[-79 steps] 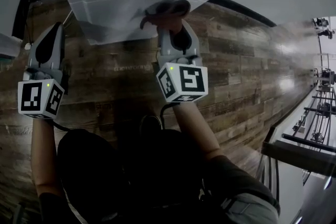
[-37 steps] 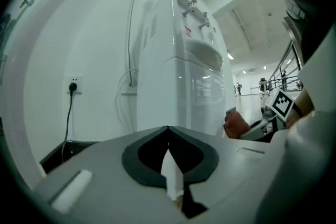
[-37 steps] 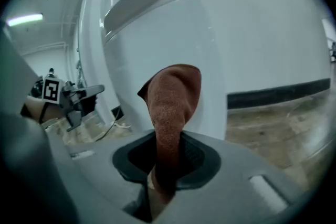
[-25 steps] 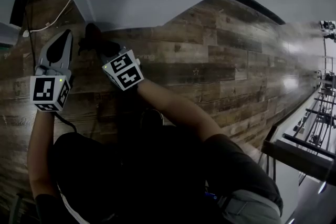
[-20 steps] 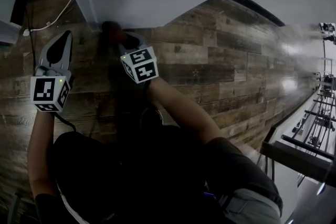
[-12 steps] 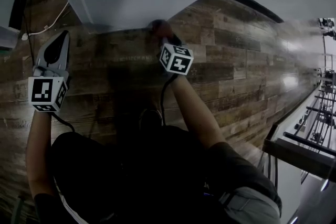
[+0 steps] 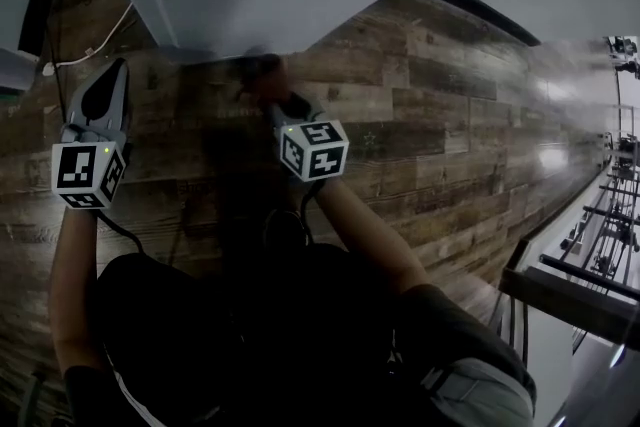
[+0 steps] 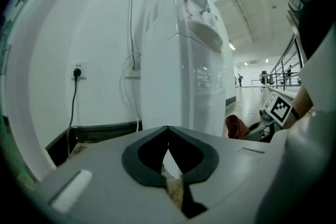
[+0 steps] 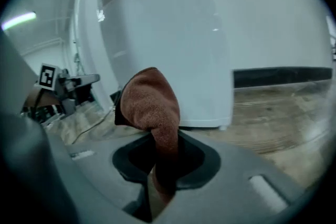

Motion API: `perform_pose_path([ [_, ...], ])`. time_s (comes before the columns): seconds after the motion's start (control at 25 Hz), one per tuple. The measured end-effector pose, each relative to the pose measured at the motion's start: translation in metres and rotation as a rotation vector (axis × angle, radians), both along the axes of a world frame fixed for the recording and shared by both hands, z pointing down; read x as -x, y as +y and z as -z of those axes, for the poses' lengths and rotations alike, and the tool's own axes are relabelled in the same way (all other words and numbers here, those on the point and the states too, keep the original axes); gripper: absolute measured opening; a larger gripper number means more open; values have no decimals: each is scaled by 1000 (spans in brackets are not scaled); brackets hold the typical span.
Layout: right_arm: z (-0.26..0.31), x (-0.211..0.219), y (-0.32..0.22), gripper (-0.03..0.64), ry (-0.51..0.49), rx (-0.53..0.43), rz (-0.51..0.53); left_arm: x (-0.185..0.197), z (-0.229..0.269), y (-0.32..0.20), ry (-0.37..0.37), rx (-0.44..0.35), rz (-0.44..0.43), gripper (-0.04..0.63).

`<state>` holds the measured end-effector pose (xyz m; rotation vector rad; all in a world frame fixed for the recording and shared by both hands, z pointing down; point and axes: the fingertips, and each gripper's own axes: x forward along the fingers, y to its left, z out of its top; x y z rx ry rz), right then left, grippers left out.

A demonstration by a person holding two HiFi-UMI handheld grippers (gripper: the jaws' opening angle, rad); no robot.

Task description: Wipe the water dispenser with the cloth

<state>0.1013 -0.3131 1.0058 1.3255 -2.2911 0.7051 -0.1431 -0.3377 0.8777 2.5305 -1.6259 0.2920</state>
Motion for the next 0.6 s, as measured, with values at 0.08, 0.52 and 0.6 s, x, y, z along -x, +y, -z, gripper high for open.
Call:
perform_pose_path([
  [0.08,4,59,12,64,-47,7,150,4,-8,5,2,14,6,20],
  [0.52,13,170,-30,64,-82,60,237,42,8,23,129,29,99,20],
  [0.6,33,169,-30,64,-96,62,212,55,30,26,121,5,115,20],
])
